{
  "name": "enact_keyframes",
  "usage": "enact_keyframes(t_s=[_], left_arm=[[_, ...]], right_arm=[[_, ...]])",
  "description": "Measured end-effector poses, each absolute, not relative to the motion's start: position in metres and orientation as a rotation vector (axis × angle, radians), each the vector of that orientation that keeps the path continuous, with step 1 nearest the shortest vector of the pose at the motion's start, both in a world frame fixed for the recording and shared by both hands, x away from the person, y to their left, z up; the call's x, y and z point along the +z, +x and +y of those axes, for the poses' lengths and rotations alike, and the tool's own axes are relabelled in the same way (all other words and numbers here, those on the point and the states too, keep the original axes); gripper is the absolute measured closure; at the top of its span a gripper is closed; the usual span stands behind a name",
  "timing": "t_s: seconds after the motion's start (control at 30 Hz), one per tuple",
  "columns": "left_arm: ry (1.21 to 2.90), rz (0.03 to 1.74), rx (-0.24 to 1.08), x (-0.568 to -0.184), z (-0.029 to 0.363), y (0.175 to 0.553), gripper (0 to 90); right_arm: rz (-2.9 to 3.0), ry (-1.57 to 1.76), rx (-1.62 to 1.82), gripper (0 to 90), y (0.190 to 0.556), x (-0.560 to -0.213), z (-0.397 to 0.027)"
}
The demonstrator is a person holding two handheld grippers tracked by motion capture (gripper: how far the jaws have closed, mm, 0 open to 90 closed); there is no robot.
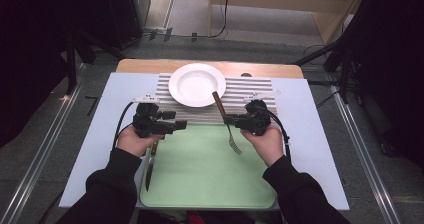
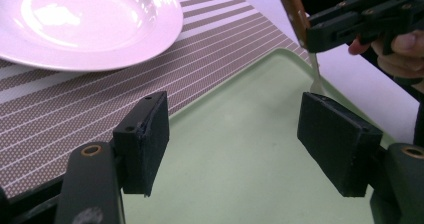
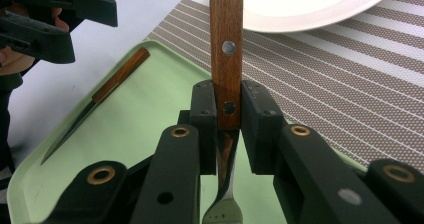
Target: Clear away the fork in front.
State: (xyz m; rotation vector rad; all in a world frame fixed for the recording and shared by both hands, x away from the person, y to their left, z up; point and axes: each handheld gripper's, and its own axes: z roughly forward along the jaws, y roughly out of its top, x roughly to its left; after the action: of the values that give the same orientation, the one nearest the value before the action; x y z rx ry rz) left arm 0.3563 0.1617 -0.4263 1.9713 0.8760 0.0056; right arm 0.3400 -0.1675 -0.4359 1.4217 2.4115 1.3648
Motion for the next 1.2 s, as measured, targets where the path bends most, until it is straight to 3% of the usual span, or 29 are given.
enact_keyframes(t_s=[1.2], left_arm=[[1.970, 0.893, 0.016, -0.410, 0.132, 0.370, 29.9]], right_arm=[[2.390, 1.332, 1.399, 75.6, 0.321, -0.440, -0.132]])
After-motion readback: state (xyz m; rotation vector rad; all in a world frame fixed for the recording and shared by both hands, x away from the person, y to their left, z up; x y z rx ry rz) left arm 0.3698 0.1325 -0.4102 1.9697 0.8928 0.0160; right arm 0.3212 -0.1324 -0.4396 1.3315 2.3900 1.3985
